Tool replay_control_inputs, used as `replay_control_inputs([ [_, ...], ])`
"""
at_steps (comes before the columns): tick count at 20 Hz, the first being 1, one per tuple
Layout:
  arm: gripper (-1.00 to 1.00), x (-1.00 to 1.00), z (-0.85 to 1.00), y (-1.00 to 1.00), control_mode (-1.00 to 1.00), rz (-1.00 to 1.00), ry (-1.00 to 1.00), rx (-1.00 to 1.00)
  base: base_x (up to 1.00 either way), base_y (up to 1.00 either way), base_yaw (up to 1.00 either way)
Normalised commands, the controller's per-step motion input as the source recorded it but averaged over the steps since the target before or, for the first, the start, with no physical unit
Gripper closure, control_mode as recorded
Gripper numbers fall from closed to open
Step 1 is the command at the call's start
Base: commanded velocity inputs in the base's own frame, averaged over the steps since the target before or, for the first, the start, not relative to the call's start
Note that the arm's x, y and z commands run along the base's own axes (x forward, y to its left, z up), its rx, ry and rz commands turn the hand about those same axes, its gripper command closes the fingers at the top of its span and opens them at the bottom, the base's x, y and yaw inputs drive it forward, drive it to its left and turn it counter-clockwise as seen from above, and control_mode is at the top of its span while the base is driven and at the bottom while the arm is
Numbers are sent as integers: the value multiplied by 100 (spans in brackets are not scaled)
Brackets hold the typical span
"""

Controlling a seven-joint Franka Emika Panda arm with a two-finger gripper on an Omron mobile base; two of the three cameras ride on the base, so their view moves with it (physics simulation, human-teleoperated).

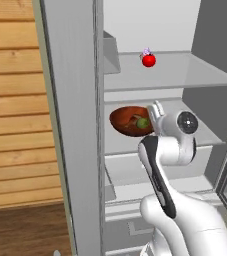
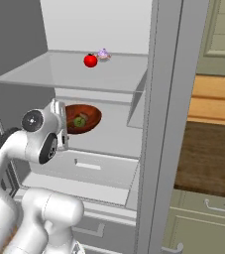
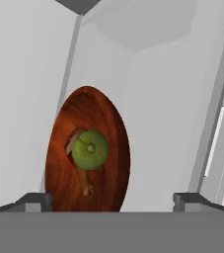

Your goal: Pick the chicken drumstick and lime from their plates and place them in the bowl. Then put the bowl in the fridge.

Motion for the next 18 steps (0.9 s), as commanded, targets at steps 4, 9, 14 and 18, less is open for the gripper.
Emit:
replay_control_inputs([
  [4, -100, -86, 73, 0, -100, -1, 1, -4, 0, 0, 0],
  [9, -100, -8, 82, 5, -100, 0, 28, -14, 0, 0, 0],
  [14, -100, -57, 23, 2, -100, 10, 11, -16, 0, 0, 0],
  [18, -100, -66, 12, 0, -100, 24, -1, -20, 0, 0, 0],
])
